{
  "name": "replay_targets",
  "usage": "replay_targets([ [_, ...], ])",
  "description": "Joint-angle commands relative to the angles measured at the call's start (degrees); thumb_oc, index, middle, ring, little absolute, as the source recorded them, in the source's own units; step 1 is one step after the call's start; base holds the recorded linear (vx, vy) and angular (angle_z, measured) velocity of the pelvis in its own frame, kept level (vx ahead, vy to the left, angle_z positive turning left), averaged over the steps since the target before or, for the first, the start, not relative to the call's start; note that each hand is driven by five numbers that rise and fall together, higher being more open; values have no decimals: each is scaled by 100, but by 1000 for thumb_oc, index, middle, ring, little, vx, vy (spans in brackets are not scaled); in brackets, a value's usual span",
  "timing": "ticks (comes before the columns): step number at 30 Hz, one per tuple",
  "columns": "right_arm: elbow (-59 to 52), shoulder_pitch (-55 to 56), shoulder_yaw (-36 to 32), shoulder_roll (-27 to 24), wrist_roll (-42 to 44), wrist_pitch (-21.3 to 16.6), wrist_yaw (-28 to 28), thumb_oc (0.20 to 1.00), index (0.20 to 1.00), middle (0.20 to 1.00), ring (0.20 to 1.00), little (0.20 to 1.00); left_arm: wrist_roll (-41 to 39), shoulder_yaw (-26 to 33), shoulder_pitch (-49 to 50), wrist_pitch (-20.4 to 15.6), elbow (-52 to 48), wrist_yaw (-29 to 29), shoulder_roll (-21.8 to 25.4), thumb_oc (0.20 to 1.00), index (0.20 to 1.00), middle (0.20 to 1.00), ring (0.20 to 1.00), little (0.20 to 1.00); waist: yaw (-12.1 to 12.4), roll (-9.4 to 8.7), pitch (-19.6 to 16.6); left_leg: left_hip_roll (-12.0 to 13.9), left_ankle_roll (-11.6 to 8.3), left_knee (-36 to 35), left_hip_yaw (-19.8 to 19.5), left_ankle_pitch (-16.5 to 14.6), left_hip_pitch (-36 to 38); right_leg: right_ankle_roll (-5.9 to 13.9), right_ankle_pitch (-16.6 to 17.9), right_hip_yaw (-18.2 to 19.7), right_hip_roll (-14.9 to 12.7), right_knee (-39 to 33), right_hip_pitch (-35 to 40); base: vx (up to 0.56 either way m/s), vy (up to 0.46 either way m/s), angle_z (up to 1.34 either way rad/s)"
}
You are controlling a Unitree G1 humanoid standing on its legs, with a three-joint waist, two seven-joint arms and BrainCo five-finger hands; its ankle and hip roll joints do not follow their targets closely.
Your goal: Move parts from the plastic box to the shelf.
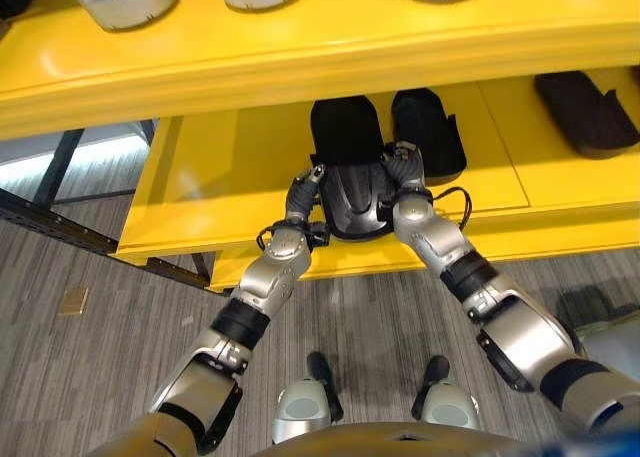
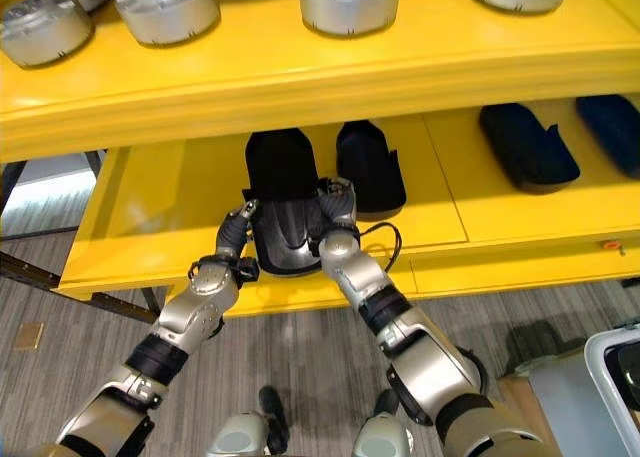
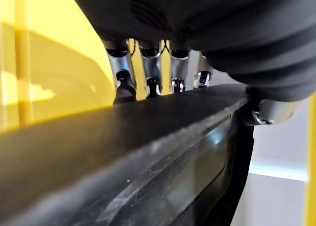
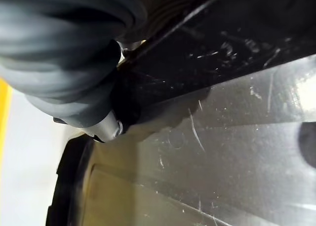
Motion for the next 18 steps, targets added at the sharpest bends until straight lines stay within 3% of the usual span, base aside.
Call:
replay_targets([
  [1,171,-819,-137,203,107,-296,111,200,200,200,200,200,30,-79,-788,-896,-445,-122,-64,200,200,200,200,200,168,-74,78,133,-241,212,-229,-179,-19,115,-443,232,-4,351,-83,-154,97,-6],
  [8,121,-776,127,180,366,-347,215,200,200,200,200,200,194,-175,-896,-932,-288,-135,-44,200,200,200,200,200,143,-188,129,57,-61,511,-163,-395,-33,165,-536,289,-138,616,-94,2,115,-4],
  [10,-18,-430,125,259,422,-357,169,200,200,200,200,200,214,-246,-688,-706,-416,-33,-94,200,200,200,200,200,190,-240,47,-21,126,610,-79,-538,148,212,-582,130,-307,913,51,219,120,-11],
  [13,-198,-137,97,449,396,-425,127,200,200,200,200,200,422,-275,-523,-521,-546,88,-148,200,200,200,200,200,232,-292,-41,-120,246,617,-99,-640,319,263,-534,120,-363,972,157,206,-3,-10],
  [18,-179,-184,105,678,341,-555,31,200,200,200,200,200,522,-275,-385,-329,-674,140,-233,200,200,200,200,200,342,-334,-87,-114,181,617,-90,-633,347,319,-463,134,-198,573,372,55,-60,-2],
])
